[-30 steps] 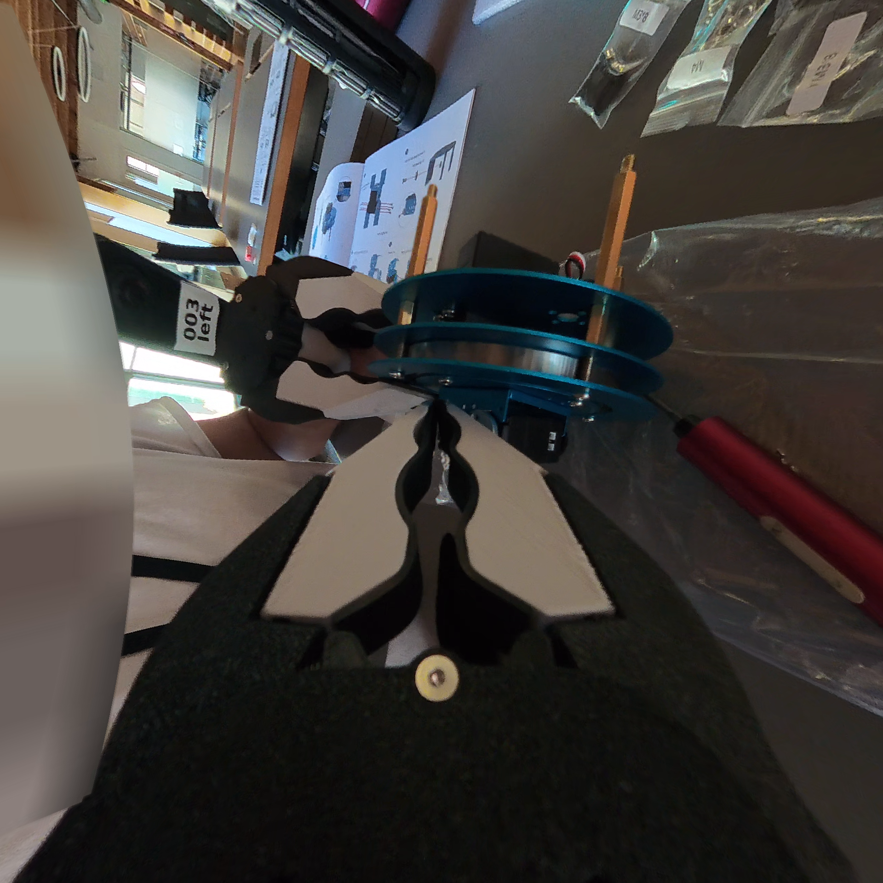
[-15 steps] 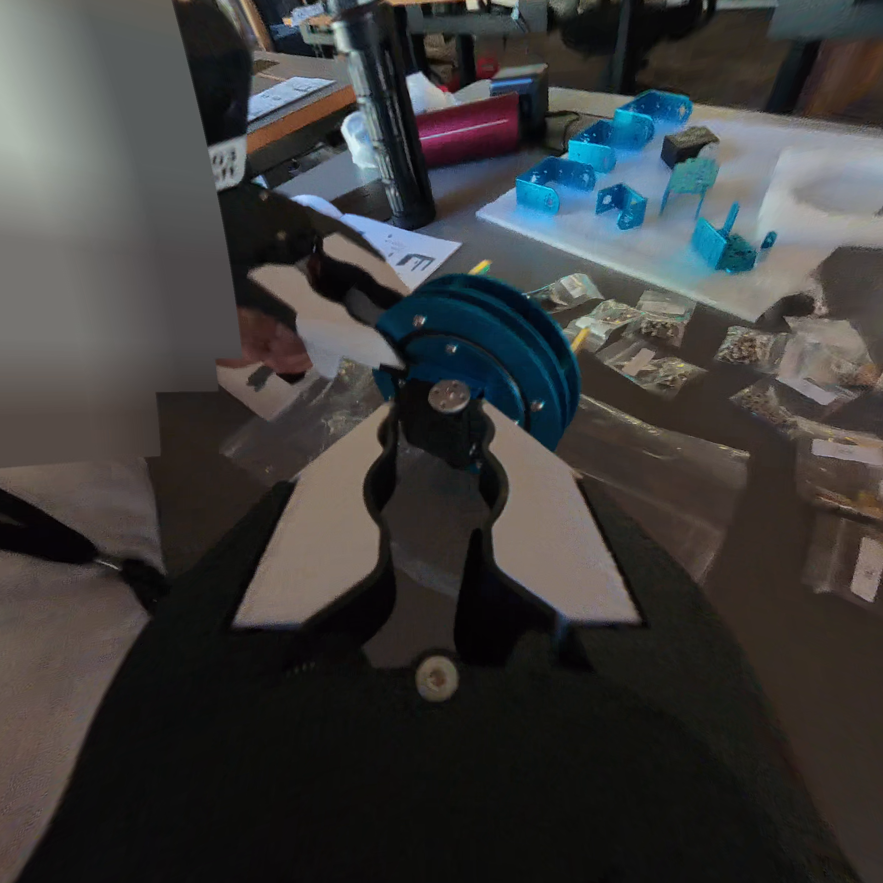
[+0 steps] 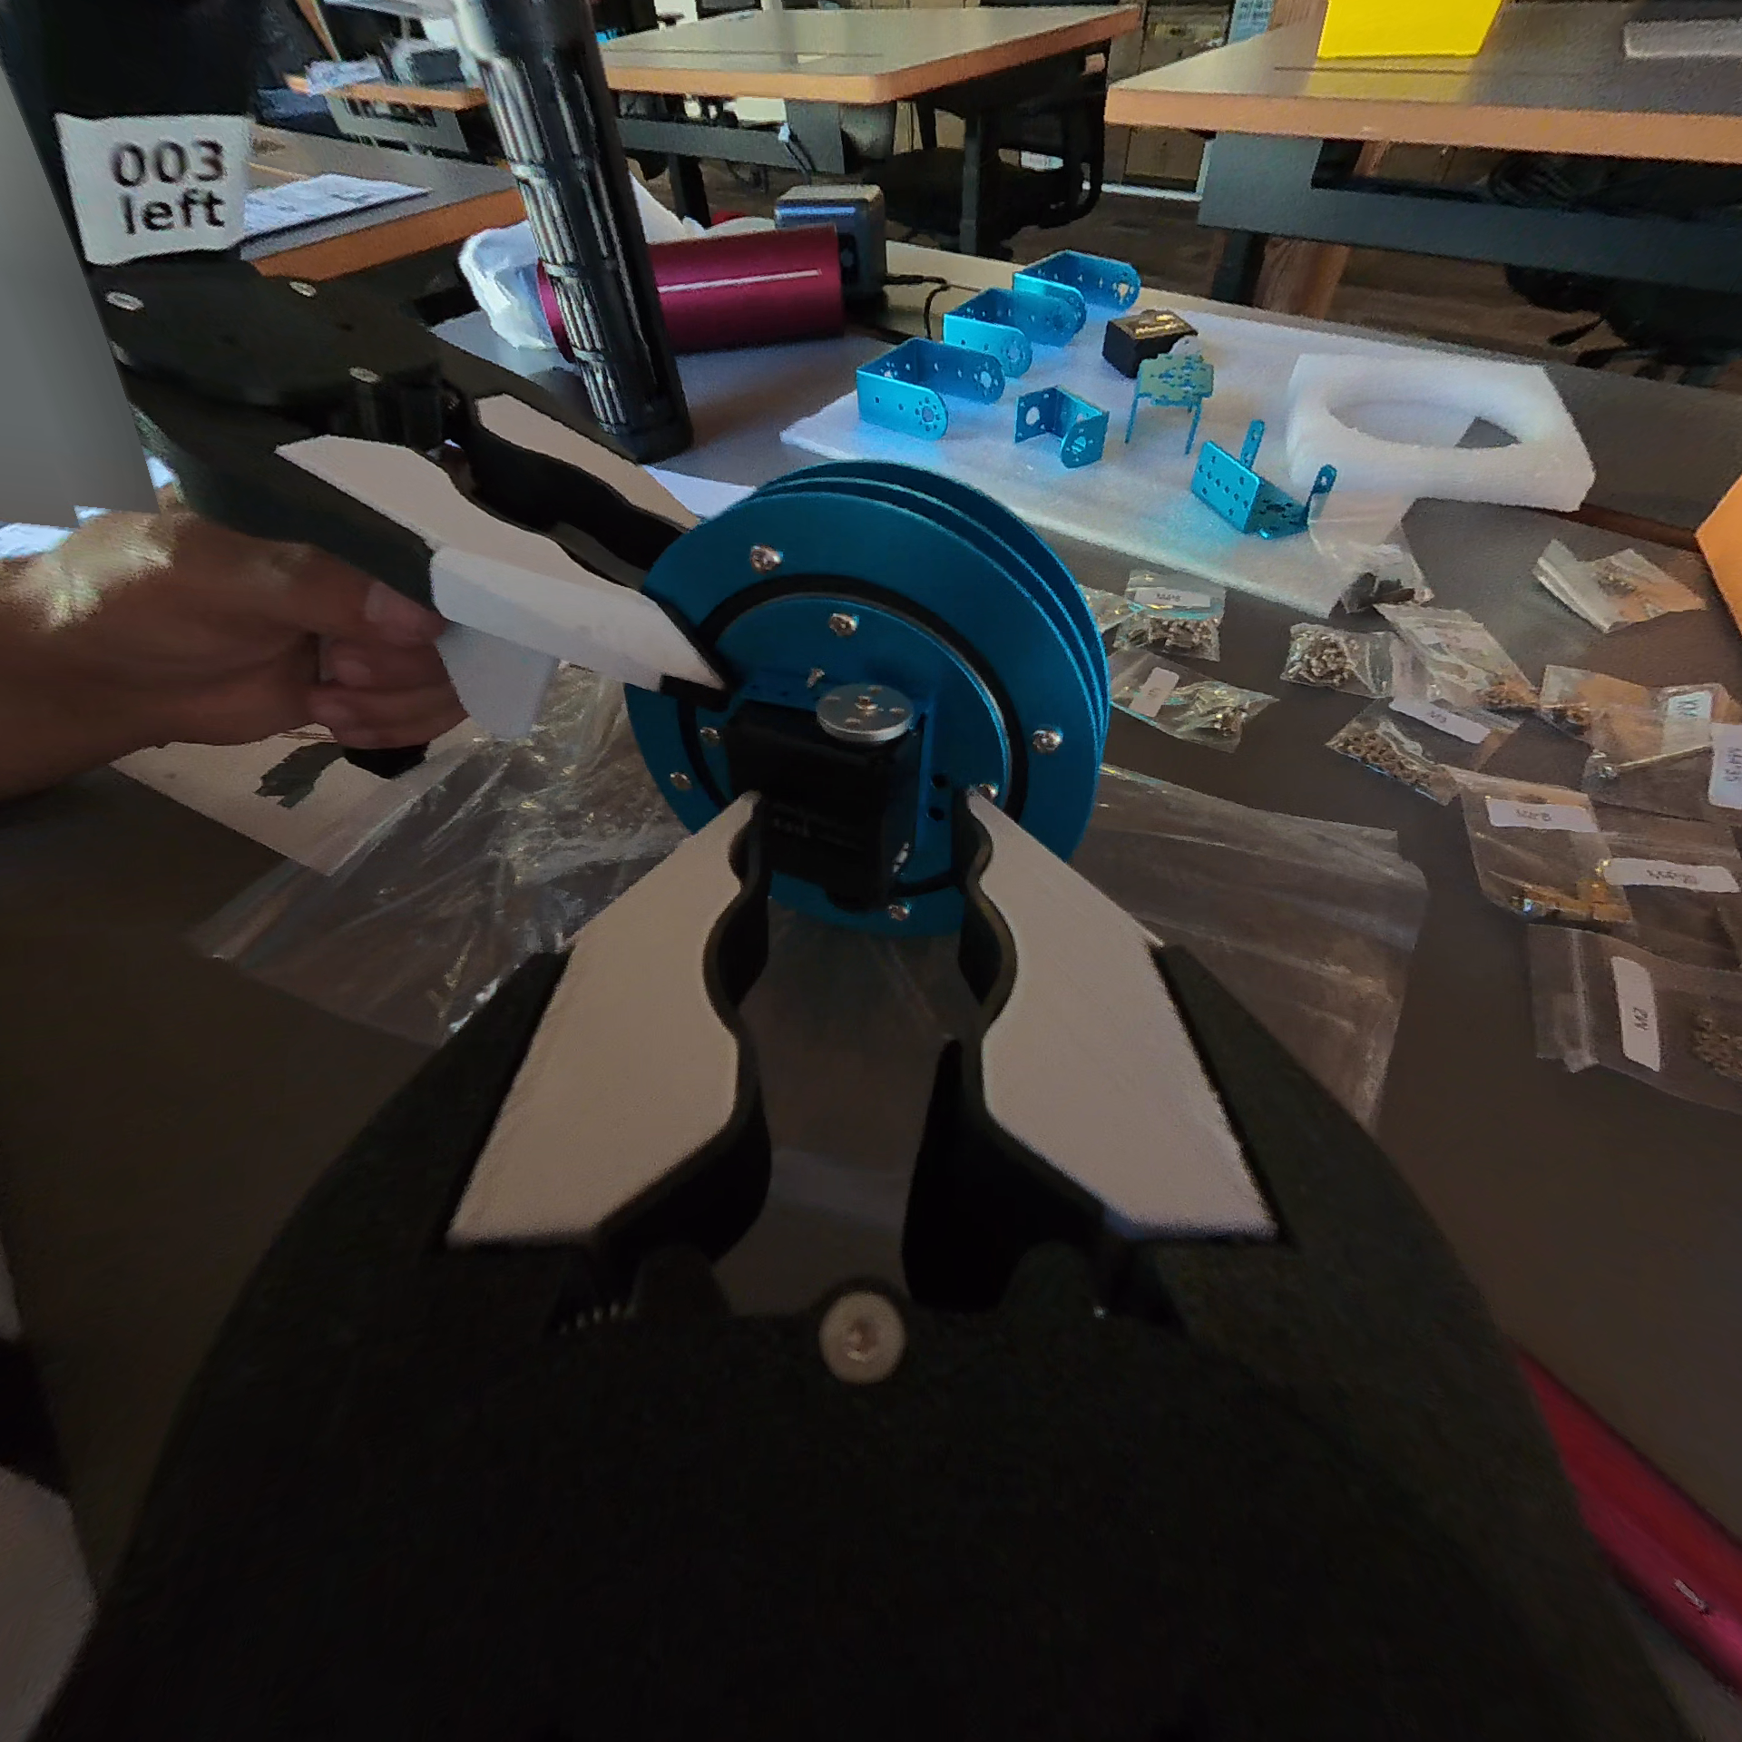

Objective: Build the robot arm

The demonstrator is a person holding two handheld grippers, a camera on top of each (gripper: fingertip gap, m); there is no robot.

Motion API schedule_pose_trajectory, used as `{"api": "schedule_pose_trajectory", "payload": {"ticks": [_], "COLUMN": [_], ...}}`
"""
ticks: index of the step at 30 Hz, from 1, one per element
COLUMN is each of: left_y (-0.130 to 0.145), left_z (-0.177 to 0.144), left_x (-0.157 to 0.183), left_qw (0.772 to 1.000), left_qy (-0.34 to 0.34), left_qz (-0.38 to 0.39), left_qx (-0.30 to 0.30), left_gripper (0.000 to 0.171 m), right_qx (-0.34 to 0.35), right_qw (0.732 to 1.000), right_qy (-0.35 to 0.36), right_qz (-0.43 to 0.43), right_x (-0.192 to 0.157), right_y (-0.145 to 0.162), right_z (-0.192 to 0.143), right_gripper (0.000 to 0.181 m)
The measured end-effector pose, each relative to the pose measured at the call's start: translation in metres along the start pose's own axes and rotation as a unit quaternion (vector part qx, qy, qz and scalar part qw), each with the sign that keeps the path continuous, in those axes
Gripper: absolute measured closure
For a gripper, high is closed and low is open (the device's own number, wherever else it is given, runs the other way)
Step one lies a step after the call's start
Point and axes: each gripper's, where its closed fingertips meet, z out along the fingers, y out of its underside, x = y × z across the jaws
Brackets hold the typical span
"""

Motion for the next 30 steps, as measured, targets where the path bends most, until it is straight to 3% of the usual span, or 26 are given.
{"api": "schedule_pose_trajectory", "payload": {"ticks": [3, 6, 11, 14, 16, 30], "left_y": [0.0, 0.0, -0.001, 0.001, 0.001, 0.004], "left_z": [0.0, 0.0, 0.0, -0.002, -0.002, 0.002], "left_x": [0.001, 0.002, -0.001, -0.004, -0.004, 0.009], "left_qw": [1.0, 1.0, 1.0, 1.0, 1.0, 0.999], "left_qy": [-0.002, -0.001, 0.007, 0.01, 0.013, -0.008], "left_qz": [0.005, 0.01, -0.001, -0.012, -0.015, 0.04], "left_qx": [0.0, 0.0, 0.008, 0.004, 0.006, 0.01], "left_gripper": [0.139, 0.139, 0.139, 0.139, 0.14, 0.137], "right_qx": [0.014, 0.018, 0.054, 0.116, 0.144, 0.08], "right_qw": [1.0, 1.0, 0.995, 0.993, 0.988, 0.992], "right_qy": [-0.007, 0.021, 0.074, 0.037, 0.037, 0.098], "right_qz": [0.003, -0.011, -0.032, 0.007, 0.029, -0.025], "right_x": [-0.008, -0.009, 0.009, 0.016, 0.021, 0.014], "right_y": [-0.004, -0.003, -0.009, -0.024, -0.031, -0.011], "right_z": [-0.002, 0.004, -0.007, -0.022, -0.031, -0.026], "right_gripper": [0.138, 0.117, 0.121, 0.111, 0.118, 0.128]}}
